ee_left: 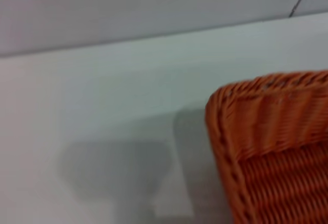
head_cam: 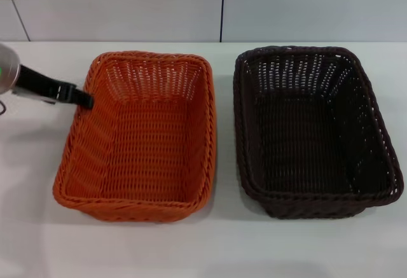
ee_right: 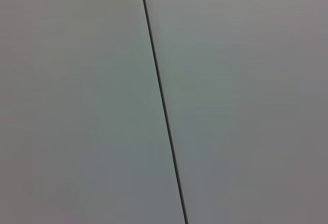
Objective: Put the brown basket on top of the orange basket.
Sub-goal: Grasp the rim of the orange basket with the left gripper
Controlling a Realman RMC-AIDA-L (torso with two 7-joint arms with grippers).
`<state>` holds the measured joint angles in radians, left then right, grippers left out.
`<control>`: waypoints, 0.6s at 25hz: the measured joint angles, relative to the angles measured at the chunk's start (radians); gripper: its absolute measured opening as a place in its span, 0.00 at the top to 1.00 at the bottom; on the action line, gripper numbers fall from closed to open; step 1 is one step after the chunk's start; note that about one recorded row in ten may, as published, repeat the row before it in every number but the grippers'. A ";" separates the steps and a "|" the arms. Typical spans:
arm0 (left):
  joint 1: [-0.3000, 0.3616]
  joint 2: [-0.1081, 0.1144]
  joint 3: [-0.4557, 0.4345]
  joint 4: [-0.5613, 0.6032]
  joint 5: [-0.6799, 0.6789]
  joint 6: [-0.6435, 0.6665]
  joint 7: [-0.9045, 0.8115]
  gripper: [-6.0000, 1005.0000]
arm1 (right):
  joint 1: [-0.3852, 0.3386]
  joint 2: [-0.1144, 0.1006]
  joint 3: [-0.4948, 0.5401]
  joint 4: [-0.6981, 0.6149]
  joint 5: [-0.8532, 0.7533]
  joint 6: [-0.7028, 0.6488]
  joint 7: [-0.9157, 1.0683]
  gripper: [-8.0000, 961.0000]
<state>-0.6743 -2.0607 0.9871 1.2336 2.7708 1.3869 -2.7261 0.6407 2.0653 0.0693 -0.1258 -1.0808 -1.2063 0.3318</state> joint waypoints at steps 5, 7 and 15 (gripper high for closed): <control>0.031 -0.002 0.005 -0.003 -0.007 0.009 -0.010 0.25 | 0.002 -0.001 0.000 0.000 0.001 -0.001 0.000 0.49; 0.046 -0.004 0.028 -0.008 -0.021 0.015 -0.010 0.26 | 0.003 -0.001 0.000 0.000 0.001 -0.002 0.000 0.48; 0.064 -0.004 0.083 -0.021 -0.056 0.006 -0.003 0.30 | 0.005 -0.001 -0.005 0.000 0.002 -0.003 -0.001 0.48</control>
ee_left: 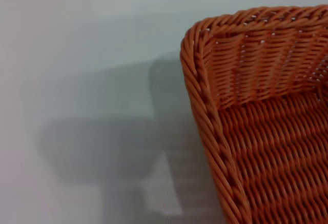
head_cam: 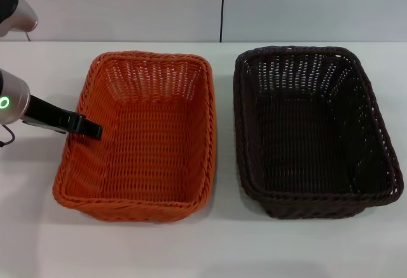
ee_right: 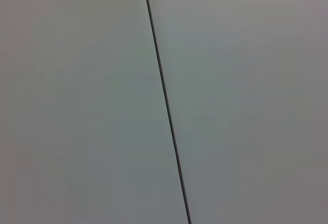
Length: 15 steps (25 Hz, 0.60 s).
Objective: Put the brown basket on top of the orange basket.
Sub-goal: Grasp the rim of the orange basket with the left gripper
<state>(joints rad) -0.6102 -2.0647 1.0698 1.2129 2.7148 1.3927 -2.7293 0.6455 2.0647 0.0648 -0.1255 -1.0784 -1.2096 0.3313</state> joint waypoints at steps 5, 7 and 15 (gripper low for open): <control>0.008 0.002 0.020 0.005 -0.001 -0.013 0.003 0.32 | 0.000 0.000 0.002 0.002 0.000 0.000 0.000 0.48; 0.009 0.004 0.021 0.005 -0.001 -0.019 0.009 0.36 | -0.001 0.000 0.002 0.003 0.000 0.000 0.000 0.48; 0.010 0.002 0.027 -0.006 -0.008 -0.038 0.032 0.64 | -0.002 0.001 0.001 0.003 0.000 0.003 0.000 0.49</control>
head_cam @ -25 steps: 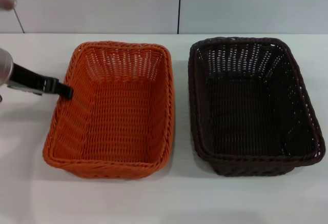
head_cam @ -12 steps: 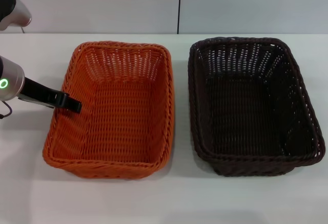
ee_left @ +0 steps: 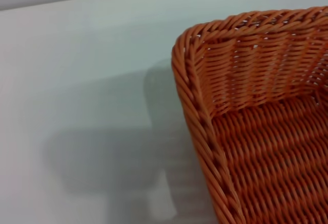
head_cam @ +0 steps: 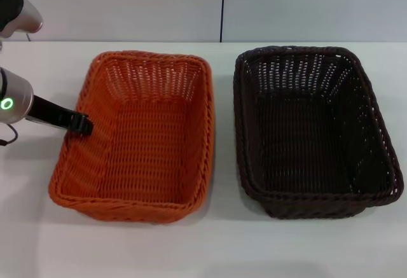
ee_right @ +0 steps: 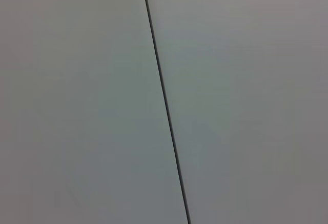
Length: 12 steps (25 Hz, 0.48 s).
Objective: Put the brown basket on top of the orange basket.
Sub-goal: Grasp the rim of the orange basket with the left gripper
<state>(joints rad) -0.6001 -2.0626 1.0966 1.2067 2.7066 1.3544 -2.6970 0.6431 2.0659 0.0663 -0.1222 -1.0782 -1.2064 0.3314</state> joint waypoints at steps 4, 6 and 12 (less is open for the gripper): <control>-0.007 0.002 0.007 -0.008 -0.018 -0.005 0.009 0.73 | 0.002 0.000 -0.005 0.001 0.000 0.001 0.000 0.48; -0.009 0.002 0.007 -0.008 -0.020 -0.005 0.011 0.75 | 0.002 0.000 -0.007 0.002 0.000 0.001 0.000 0.48; -0.001 0.003 0.005 0.017 -0.048 0.010 0.058 0.79 | 0.001 0.000 -0.007 0.004 0.000 0.001 0.000 0.48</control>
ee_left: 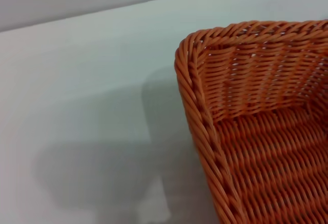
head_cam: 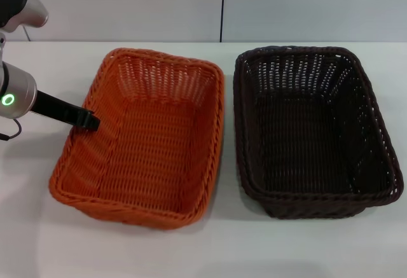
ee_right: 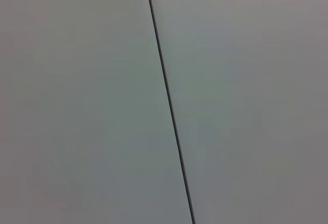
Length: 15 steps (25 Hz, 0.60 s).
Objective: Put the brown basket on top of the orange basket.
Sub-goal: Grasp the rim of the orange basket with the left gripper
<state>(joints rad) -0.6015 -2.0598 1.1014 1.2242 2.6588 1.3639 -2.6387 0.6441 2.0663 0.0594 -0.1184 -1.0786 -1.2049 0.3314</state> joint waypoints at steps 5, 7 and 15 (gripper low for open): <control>-0.015 0.004 -0.041 0.003 -0.025 0.085 0.128 0.79 | 0.004 0.000 -0.005 0.000 -0.006 0.001 0.000 0.48; -0.020 0.004 -0.057 0.004 -0.057 0.113 0.162 0.79 | 0.004 0.000 -0.004 0.001 -0.006 -0.001 0.004 0.48; -0.021 0.003 -0.068 -0.004 -0.186 0.160 0.281 0.79 | 0.009 0.002 -0.008 0.004 -0.009 -0.007 0.009 0.48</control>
<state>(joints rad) -0.6226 -2.0563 1.0336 1.2206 2.4729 1.5236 -2.3581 0.6528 2.0679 0.0512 -0.1144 -1.0880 -1.2117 0.3409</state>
